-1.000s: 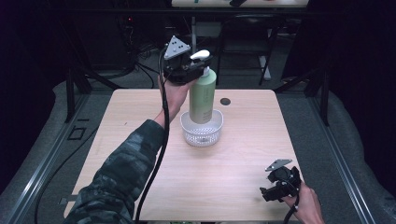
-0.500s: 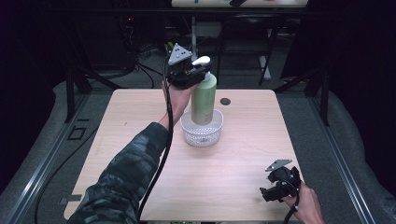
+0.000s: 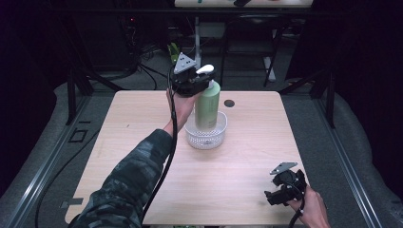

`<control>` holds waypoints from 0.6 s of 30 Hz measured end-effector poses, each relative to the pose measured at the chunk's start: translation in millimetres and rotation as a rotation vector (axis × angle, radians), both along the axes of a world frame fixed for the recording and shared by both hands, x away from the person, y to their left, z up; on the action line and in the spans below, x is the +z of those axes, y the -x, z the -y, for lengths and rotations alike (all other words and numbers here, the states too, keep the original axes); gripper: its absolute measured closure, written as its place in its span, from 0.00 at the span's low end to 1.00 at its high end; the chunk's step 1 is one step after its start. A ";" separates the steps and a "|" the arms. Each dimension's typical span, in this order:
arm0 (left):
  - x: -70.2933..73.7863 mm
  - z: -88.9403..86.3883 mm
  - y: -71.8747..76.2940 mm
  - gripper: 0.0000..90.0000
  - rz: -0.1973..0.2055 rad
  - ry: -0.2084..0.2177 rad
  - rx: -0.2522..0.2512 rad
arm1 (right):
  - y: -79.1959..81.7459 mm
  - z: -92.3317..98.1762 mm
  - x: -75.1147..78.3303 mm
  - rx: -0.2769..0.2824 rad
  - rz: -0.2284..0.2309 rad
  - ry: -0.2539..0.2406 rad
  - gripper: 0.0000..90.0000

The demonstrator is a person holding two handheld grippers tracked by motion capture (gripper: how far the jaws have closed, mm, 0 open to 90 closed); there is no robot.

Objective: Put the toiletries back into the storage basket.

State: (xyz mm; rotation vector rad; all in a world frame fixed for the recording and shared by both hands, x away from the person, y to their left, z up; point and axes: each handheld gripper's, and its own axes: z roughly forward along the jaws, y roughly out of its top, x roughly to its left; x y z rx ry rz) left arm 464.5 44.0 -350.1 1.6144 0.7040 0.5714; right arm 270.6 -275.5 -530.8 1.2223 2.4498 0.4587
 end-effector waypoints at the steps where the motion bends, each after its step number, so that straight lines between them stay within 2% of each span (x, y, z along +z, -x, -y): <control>1: -1.3 -0.1 -0.4 0.75 -0.001 0.003 0.001 | -0.1 0.2 -0.1 -0.001 0.000 0.001 0.08; 18: -27.5 -4.2 -1.1 0.75 -0.036 -0.017 0.010 | 0.1 -0.3 -0.3 0.001 -0.003 -0.001 0.08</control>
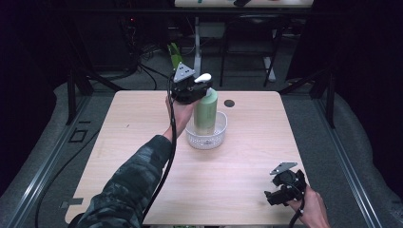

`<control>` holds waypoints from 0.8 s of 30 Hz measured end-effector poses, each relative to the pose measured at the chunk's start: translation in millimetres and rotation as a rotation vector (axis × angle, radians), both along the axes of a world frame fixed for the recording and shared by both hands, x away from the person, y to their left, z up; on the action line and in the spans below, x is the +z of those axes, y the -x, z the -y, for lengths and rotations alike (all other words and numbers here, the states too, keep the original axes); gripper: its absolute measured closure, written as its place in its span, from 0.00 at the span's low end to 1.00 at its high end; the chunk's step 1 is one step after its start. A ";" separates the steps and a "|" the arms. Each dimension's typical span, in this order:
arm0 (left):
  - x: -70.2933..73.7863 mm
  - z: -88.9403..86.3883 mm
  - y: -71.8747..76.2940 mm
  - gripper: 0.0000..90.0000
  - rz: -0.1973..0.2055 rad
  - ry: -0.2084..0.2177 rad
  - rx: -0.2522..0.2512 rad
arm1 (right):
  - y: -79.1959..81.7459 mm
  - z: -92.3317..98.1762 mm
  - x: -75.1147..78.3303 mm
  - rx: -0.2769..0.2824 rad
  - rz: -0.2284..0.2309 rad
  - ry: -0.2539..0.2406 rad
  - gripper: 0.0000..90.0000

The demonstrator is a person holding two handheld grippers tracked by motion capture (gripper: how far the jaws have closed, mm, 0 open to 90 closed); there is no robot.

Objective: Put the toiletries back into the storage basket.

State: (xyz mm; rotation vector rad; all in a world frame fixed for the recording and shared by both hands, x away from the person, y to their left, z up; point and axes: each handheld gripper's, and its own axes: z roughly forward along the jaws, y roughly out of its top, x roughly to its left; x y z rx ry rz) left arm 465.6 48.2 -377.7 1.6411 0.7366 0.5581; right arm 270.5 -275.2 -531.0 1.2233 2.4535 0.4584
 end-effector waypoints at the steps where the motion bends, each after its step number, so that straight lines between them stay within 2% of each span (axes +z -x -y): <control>1: -2.0 0.0 0.1 0.75 -0.002 -0.002 0.000 | 0.1 -0.1 0.0 -0.002 0.000 0.001 0.08; 24: -30.4 1.2 2.7 0.75 -0.038 -0.040 -0.003 | 0.1 -0.6 0.1 0.001 0.001 -0.001 0.08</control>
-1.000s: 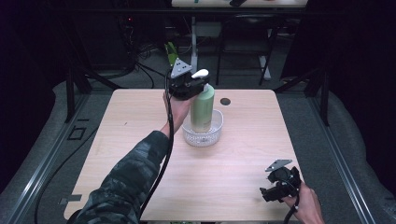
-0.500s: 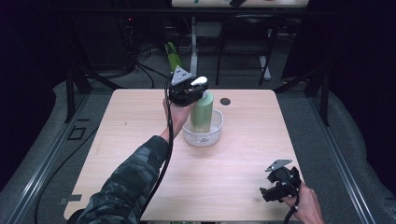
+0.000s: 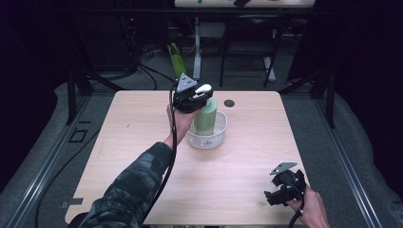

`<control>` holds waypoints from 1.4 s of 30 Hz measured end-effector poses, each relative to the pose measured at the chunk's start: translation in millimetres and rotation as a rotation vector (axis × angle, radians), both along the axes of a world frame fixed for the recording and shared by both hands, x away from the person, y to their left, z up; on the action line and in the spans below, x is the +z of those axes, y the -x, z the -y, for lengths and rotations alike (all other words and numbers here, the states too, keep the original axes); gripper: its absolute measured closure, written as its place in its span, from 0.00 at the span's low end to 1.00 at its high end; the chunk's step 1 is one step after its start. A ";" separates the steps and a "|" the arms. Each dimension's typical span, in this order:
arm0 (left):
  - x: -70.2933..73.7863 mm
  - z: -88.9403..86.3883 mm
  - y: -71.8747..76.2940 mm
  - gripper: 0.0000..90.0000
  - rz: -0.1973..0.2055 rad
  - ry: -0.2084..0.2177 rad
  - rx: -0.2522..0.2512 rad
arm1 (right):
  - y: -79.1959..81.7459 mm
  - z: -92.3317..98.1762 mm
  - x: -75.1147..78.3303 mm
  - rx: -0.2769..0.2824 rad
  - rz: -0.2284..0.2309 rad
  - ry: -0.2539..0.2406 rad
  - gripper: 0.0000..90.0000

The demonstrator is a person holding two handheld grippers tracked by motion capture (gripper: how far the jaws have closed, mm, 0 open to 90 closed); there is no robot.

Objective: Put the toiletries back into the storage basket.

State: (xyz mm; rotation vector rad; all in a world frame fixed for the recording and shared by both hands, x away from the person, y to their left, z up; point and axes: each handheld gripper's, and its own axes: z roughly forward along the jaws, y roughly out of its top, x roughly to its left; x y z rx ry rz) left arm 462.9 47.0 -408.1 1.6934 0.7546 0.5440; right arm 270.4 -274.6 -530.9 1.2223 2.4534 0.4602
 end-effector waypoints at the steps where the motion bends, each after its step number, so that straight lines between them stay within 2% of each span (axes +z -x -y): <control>1: -0.7 -0.2 -0.1 0.75 -0.001 0.001 -0.001 | -0.2 0.2 0.0 0.002 0.001 0.001 0.08; 4: -2.5 -0.4 0.3 0.75 -0.008 -0.008 0.000 | 0.0 -0.3 -0.2 -0.002 -0.002 -0.003 0.08; 16: -8.1 -9.9 3.9 0.75 -0.011 0.005 -0.002 | -0.1 0.5 0.2 0.003 0.004 0.004 0.08; 22: -7.8 -12.6 7.1 0.75 -0.008 -0.026 -0.016 | 0.3 -0.9 0.3 0.003 0.003 0.002 0.08; 37: -6.8 -10.4 8.1 0.74 -0.006 -0.035 -0.005 | -0.1 -0.1 0.4 0.003 0.005 0.001 0.08; 40: -4.3 -11.1 8.7 0.69 -0.009 -0.036 -0.004 | 0.2 -0.6 0.3 0.003 0.004 -0.001 0.08; 42: -2.6 -11.1 8.6 0.61 -0.024 -0.036 -0.008 | 0.0 -0.6 0.0 0.004 0.002 -0.003 0.08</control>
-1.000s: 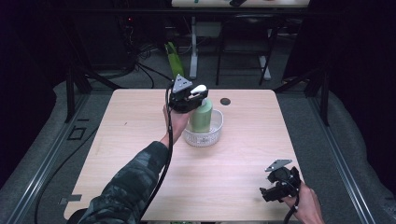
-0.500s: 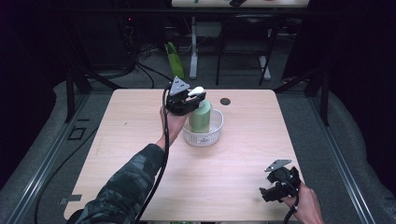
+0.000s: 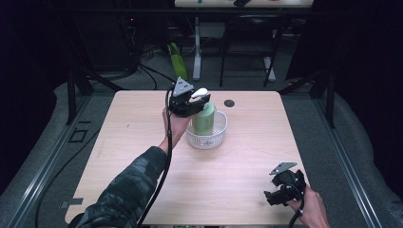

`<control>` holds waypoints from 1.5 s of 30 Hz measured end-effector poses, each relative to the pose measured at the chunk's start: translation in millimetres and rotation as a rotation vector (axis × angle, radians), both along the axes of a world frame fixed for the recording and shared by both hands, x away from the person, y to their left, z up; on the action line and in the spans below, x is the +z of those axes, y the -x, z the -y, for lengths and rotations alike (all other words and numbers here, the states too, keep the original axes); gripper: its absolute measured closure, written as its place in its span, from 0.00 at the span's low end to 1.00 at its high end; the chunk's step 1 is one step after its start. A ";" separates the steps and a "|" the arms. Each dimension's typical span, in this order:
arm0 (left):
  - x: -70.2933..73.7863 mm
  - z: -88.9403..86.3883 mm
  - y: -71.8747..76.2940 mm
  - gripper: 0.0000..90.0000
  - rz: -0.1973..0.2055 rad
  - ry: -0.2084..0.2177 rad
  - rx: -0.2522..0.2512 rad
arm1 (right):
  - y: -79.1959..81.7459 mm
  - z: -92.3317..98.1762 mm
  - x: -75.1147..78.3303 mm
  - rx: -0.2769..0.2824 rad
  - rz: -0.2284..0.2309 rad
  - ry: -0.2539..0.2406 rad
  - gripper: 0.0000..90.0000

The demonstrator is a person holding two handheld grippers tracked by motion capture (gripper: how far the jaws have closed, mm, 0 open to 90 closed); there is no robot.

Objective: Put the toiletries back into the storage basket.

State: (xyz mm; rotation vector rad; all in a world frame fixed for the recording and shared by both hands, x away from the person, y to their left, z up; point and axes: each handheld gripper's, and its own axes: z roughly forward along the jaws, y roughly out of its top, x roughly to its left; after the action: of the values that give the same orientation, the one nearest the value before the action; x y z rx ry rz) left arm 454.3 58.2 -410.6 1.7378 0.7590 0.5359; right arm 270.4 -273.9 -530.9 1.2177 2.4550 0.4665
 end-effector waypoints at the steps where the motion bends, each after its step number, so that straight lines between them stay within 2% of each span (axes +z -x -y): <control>1: 0.8 0.0 -0.1 0.55 -0.007 -0.005 -0.005 | 0.0 0.3 0.4 0.000 0.003 0.004 0.08; 5: 5.7 -1.3 3.7 0.34 0.010 -0.024 0.005 | -0.1 0.3 0.1 0.000 0.001 0.001 0.08; 10: 12.4 -4.7 9.0 0.20 0.002 -0.050 0.004 | 0.0 0.1 0.0 -0.001 0.000 0.000 0.08; 17: 24.3 -13.2 17.5 0.13 -0.004 -0.073 -0.014 | -0.2 0.5 0.5 0.001 0.004 0.009 0.08; 28: 37.7 -32.1 40.2 0.02 -0.007 -0.117 -0.025 | 0.7 -0.4 1.2 -0.004 0.010 0.011 0.08; 36: 39.2 -48.7 55.8 0.00 -0.026 -0.159 -0.021 | 0.8 1.1 3.5 -0.004 0.024 0.001 0.06; 42: 34.3 -60.9 66.6 0.00 -0.048 -0.201 -0.021 | 1.6 0.7 4.2 -0.003 0.030 -0.006 0.04; 45: 29.8 -69.1 72.8 0.00 -0.063 -0.201 -0.016 | 1.7 0.6 4.5 -0.001 0.031 -0.009 0.03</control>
State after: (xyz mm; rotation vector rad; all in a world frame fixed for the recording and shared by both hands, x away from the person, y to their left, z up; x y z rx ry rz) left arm 381.4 127.2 -380.8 1.9528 0.7550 0.5646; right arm 268.7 -274.6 -526.4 1.2060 2.4290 0.4937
